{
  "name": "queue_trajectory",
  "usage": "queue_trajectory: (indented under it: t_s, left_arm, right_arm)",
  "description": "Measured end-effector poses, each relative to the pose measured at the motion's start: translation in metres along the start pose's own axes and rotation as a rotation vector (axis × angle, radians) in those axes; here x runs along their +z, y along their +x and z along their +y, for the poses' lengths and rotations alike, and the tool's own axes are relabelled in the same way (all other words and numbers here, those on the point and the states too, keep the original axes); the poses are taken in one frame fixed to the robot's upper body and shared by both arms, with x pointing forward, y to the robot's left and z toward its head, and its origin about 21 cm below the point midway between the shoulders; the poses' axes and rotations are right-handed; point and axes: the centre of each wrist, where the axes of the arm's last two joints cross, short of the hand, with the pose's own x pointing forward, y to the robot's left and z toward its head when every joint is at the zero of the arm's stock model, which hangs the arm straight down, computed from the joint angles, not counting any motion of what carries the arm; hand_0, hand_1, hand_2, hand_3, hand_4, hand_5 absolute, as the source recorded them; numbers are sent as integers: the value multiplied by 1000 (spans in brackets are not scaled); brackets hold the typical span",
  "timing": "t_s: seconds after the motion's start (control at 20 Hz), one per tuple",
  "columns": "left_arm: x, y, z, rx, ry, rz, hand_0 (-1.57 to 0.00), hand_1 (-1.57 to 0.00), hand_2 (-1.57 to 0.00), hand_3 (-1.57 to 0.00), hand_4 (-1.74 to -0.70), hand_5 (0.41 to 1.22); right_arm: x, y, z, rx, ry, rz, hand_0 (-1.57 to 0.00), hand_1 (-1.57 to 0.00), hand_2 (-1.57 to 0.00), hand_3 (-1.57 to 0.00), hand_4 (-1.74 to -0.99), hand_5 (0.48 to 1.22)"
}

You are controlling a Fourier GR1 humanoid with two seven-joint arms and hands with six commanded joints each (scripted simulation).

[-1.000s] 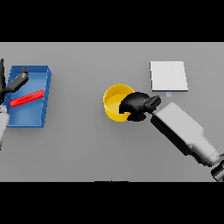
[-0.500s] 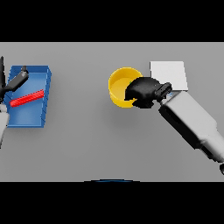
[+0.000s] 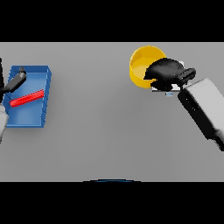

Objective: Pick up the red beaker and tilt it to pour out 1 green nut into yellow bowl. Pick up the yellow bowl and place it on the metallic measuring scale.

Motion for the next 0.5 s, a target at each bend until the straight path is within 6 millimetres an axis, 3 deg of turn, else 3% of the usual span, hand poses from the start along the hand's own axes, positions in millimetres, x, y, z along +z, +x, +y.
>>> queue_trajectory:
  t_s: [0.25,0.5]
  left_arm:
    - [1,2,3,1,-4,-6,1,1,1,1,-734,697]
    - [4,-1,4,1,-1,-7,1,1,1,1,-722,684]
  right_arm:
    - [3,-39,1,-43,-44,82,-1571,-1571,-1501,-1175,-1741,1221]
    - [1,-72,21,-75,-50,166,-1571,-1571,-1459,-1259,-1741,1221]
